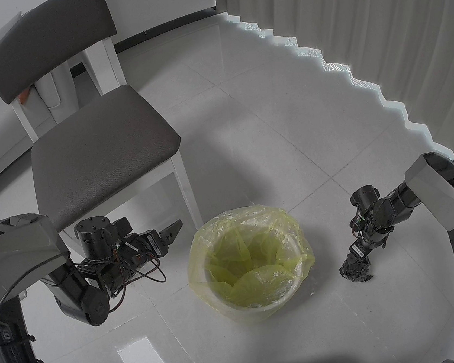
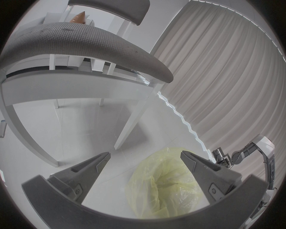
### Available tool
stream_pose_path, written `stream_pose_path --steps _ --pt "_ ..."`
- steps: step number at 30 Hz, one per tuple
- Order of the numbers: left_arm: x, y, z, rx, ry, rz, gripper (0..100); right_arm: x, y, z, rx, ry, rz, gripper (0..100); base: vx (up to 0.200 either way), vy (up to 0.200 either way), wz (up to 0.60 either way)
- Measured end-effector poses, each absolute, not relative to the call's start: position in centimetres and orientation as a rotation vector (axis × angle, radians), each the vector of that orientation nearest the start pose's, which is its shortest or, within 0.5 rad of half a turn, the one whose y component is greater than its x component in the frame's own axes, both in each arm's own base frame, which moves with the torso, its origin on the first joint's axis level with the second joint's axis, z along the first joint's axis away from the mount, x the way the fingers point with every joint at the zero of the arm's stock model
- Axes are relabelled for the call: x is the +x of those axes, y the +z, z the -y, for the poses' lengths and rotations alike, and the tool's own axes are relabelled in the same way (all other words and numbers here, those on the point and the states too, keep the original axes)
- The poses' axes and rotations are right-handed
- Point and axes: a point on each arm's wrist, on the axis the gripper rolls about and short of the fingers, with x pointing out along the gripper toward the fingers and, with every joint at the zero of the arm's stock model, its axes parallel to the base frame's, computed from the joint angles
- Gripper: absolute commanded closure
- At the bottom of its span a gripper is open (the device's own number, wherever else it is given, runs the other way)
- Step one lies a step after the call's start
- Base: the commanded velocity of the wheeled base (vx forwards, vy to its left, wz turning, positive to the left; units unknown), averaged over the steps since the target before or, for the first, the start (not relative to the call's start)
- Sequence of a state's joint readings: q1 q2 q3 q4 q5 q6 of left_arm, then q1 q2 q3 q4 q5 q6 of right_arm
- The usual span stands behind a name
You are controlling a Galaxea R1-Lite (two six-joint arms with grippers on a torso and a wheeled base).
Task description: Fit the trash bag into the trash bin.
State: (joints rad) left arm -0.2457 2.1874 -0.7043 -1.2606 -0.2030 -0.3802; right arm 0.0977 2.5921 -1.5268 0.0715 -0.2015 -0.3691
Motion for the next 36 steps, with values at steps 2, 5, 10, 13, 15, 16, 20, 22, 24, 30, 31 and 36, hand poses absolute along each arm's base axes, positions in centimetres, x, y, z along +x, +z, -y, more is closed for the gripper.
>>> stream_pose_path --steps 2,5,10,13,15,16,20,22,24,30,31,36 --pt "35.0 5.5 9.3 -0.367 -0.415 -0.312 0 44.7 -5.2 -4.0 -0.496 0.116 -1.134 0 -0.200 0.000 0.00" --pt "34.7 5.6 9.4 -0.368 -0.444 -0.319 0 44.7 -4.9 -4.0 -0.492 0.114 -1.131 0 -0.200 0.000 0.00" --pt "34.7 5.9 9.5 -0.373 -0.455 -0.312 0 44.7 -4.2 -4.0 -0.486 0.110 -1.117 0 -0.080 0.000 0.00" --pt "34.6 5.9 9.4 -0.375 -0.453 -0.312 0 44.7 -3.9 -4.0 -0.485 0.110 -1.111 0 0.000 0.000 0.00" --pt "34.6 5.9 9.4 -0.374 -0.451 -0.311 0 44.7 -3.7 -4.2 -0.485 0.114 -1.107 0 0.000 0.000 0.00" --pt "34.6 5.9 9.4 -0.375 -0.450 -0.312 0 44.6 -3.7 -4.4 -0.483 0.117 -1.105 0 0.000 0.000 0.00" --pt "34.6 5.9 9.5 -0.375 -0.450 -0.312 0 44.6 -3.5 -5.3 -0.460 0.122 -1.089 0 0.000 0.000 0.00" --pt "34.6 5.9 9.7 -0.375 -0.454 -0.310 0 44.7 -3.4 -6.0 -0.443 0.127 -1.071 0 0.000 0.000 0.00" --pt "34.6 6.0 9.8 -0.375 -0.457 -0.306 0 45.1 -3.2 -6.6 -0.424 0.124 -1.031 0 0.000 0.000 0.00" --pt "34.5 6.0 10.2 -0.373 -0.473 -0.288 0 46.7 -3.0 -7.5 -0.400 0.118 -0.934 0 0.000 0.000 0.00" --pt "34.5 6.0 10.3 -0.374 -0.473 -0.287 0 46.9 -3.0 -7.5 -0.398 0.116 -0.928 0 0.000 0.000 0.00" --pt "34.5 5.6 10.3 -0.373 -0.473 -0.292 0 48.4 -3.2 -6.7 -0.378 0.088 -0.880 0 0.000 0.000 0.00"
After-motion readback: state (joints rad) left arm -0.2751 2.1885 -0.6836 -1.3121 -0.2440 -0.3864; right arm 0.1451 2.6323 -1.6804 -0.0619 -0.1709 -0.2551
